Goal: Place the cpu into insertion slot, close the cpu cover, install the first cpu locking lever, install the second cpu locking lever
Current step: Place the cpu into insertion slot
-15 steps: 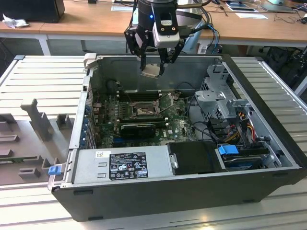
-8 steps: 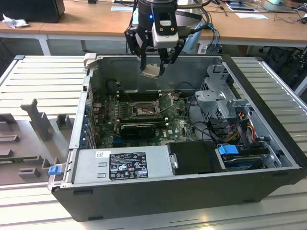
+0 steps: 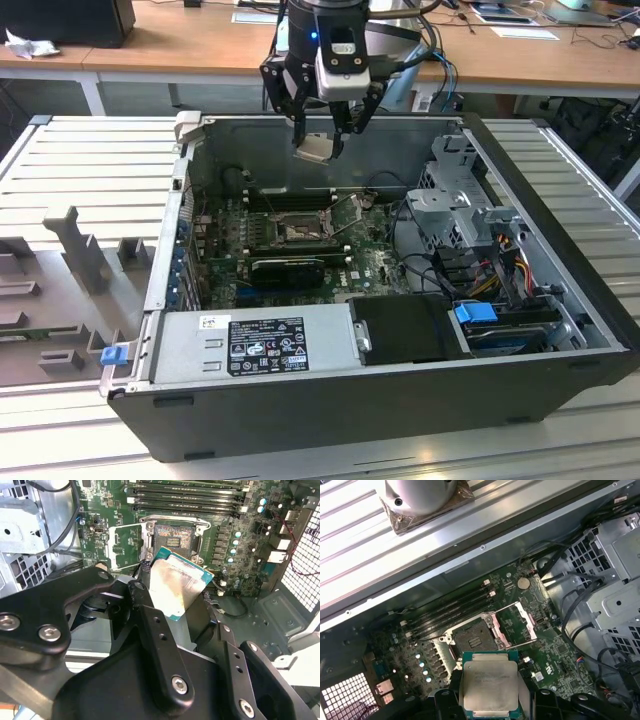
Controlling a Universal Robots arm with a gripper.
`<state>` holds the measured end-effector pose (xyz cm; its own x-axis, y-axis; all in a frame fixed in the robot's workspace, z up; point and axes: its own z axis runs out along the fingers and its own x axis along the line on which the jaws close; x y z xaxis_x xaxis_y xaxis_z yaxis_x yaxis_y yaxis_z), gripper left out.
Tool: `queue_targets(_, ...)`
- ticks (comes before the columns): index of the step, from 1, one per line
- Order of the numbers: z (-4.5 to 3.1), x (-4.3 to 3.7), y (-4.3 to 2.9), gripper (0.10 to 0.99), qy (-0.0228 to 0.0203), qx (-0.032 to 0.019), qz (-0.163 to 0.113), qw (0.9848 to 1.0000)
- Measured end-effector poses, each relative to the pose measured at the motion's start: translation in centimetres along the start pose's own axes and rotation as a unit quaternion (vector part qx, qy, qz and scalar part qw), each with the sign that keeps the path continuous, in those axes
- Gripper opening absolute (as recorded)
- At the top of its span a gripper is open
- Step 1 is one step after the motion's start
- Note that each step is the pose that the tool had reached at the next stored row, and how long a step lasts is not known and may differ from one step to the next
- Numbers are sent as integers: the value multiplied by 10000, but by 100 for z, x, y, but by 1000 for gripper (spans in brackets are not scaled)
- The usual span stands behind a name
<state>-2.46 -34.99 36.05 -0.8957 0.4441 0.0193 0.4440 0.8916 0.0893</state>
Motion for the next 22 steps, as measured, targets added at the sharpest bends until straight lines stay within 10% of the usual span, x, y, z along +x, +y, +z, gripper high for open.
queue_targets(22, 29, -1, -2, 525, -44, -10, 492, 9988)
